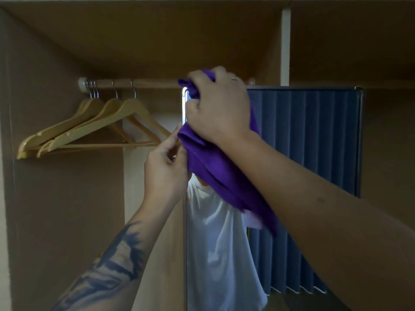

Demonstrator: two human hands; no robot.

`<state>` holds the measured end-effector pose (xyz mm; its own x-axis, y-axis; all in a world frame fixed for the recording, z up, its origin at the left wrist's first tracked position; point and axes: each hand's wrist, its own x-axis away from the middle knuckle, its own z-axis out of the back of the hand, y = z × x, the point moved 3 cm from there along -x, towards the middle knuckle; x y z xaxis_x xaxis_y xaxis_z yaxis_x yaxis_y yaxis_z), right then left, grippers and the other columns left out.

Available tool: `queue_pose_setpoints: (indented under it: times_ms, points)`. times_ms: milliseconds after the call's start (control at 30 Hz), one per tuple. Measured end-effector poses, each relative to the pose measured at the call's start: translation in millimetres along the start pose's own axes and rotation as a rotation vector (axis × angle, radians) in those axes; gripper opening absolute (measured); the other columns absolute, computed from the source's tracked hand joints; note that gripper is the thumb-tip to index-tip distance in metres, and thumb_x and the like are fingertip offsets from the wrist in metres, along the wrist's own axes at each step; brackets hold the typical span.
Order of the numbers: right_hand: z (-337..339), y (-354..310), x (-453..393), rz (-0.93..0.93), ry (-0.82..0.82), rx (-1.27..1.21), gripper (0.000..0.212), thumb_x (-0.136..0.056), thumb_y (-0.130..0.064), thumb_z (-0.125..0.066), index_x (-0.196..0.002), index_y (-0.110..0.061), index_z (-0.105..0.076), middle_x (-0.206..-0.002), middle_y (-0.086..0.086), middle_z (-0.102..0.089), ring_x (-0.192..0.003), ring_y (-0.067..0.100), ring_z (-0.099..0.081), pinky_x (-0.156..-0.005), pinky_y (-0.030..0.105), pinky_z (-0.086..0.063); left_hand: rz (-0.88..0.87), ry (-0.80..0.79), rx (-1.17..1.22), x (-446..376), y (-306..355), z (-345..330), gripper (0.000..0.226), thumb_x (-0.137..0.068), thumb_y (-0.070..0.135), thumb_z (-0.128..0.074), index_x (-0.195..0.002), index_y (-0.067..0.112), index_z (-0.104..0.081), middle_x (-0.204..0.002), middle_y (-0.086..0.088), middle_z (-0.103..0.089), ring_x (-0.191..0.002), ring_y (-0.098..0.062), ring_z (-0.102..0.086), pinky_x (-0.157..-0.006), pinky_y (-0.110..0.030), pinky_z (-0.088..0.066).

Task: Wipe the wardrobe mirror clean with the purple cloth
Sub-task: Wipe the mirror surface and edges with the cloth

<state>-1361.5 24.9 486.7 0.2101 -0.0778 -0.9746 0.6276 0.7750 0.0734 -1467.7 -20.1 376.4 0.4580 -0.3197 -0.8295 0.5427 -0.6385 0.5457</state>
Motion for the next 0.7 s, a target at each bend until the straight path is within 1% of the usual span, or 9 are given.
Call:
queue_pose_setpoints:
  times_ms: [100, 167, 267, 333, 400, 467, 600, 633, 700]
  points:
    - [1, -1, -2, 0.047, -0.018, 0.008, 0.055, -0.086, -0.036, -0.044, -0.138, -0.026, -0.06, -0.122, 0.011, -0.062, -0.11, 0.032, -0.059, -0.1, 0.041, -0.04, -0.008, 0.01, 0.024, 1, 1, 0, 0.041, -0.105, 0.002, -0.052, -0.139, 0.02, -0.065, -0.091, 0.021, -0.075, -0.078, 0.006, -0.064, -0.067, -0.012, -0.051]
    - [8, 10, -3, 0.101, -0.071, 0.039, 0.055, -0.09, -0.034, -0.047, -0.143, -0.027, -0.054, -0.123, 0.011, -0.061, -0.111, 0.033, -0.058, -0.097, 0.04, -0.041, -0.006, 0.017, 0.037, 2, 2, -2, 0.041, -0.105, 0.005, -0.054, -0.141, 0.023, -0.06, -0.086, 0.026, -0.075, -0.075, 0.012, -0.064, -0.066, -0.009, -0.051]
    - [26, 48, -2, 0.072, -0.132, 0.069, 0.053, -0.093, -0.034, -0.048, -0.146, -0.025, -0.05, -0.126, 0.015, -0.06, -0.113, 0.034, -0.057, -0.095, 0.042, -0.045, 0.036, 0.039, 0.073, 3, 0, -2, 0.041, -0.105, 0.012, -0.058, -0.143, 0.028, -0.057, -0.076, 0.026, -0.073, -0.065, 0.003, -0.061, -0.061, -0.015, -0.052]
    - [38, 75, 4, 0.005, -0.112, 0.064, 0.052, -0.093, -0.031, -0.048, -0.144, -0.024, -0.052, -0.126, 0.015, -0.059, -0.114, 0.034, -0.057, -0.095, 0.042, -0.047, 0.037, 0.05, 0.057, 3, 0, -2, 0.041, -0.105, 0.016, -0.059, -0.143, 0.03, -0.058, -0.087, 0.018, -0.077, -0.069, 0.003, -0.063, -0.064, -0.017, -0.054]
    - [42, 85, 9, -0.019, -0.104, 0.034, 0.052, -0.091, -0.028, -0.049, -0.143, -0.024, -0.054, -0.128, 0.014, -0.058, -0.116, 0.032, -0.056, -0.095, 0.04, -0.045, -0.012, 0.073, -0.031, 4, 0, -1, 0.04, -0.105, 0.02, -0.059, -0.141, 0.037, -0.058, -0.101, 0.019, -0.077, -0.075, 0.01, -0.065, -0.071, -0.016, -0.054]
    - [39, 81, 7, -0.058, -0.094, 0.003, 0.049, -0.09, -0.024, -0.05, -0.139, -0.023, -0.056, -0.127, 0.013, -0.057, -0.117, 0.032, -0.055, -0.095, 0.039, -0.045, -0.014, 0.087, -0.033, 4, -3, -2, 0.04, -0.105, 0.022, -0.059, -0.14, 0.042, -0.056, -0.103, 0.021, -0.077, -0.08, 0.01, -0.067, -0.074, -0.017, -0.054]
    - [26, 48, 4, -0.143, -0.031, -0.022, 0.047, -0.088, -0.021, -0.054, -0.134, -0.021, -0.059, -0.126, 0.013, -0.058, -0.118, 0.034, -0.054, -0.102, 0.041, -0.042, 0.057, 0.097, 0.024, 3, -9, -3, 0.038, -0.099, 0.037, -0.06, -0.136, 0.049, -0.061, -0.117, 0.001, -0.077, -0.105, -0.014, -0.073, -0.094, -0.045, -0.061]
    - [21, 33, 2, -0.113, -0.033, -0.021, 0.049, -0.087, -0.022, -0.055, -0.136, -0.021, -0.058, -0.127, 0.013, -0.058, -0.118, 0.034, -0.054, -0.103, 0.042, -0.041, 0.062, 0.099, 0.027, 3, -9, -3, 0.038, -0.1, 0.035, -0.06, -0.136, 0.047, -0.062, -0.114, 0.002, -0.078, -0.102, -0.011, -0.073, -0.093, -0.043, -0.06]
    - [11, 0, -3, -0.015, -0.041, -0.016, 0.053, -0.087, -0.025, -0.054, -0.14, -0.021, -0.055, -0.126, 0.013, -0.058, -0.117, 0.034, -0.055, -0.104, 0.043, -0.04, 0.033, 0.099, -0.008, 4, -4, -2, 0.036, -0.104, 0.021, -0.059, -0.134, 0.04, -0.065, -0.104, 0.017, -0.077, -0.093, 0.0, -0.071, -0.087, -0.032, -0.058]
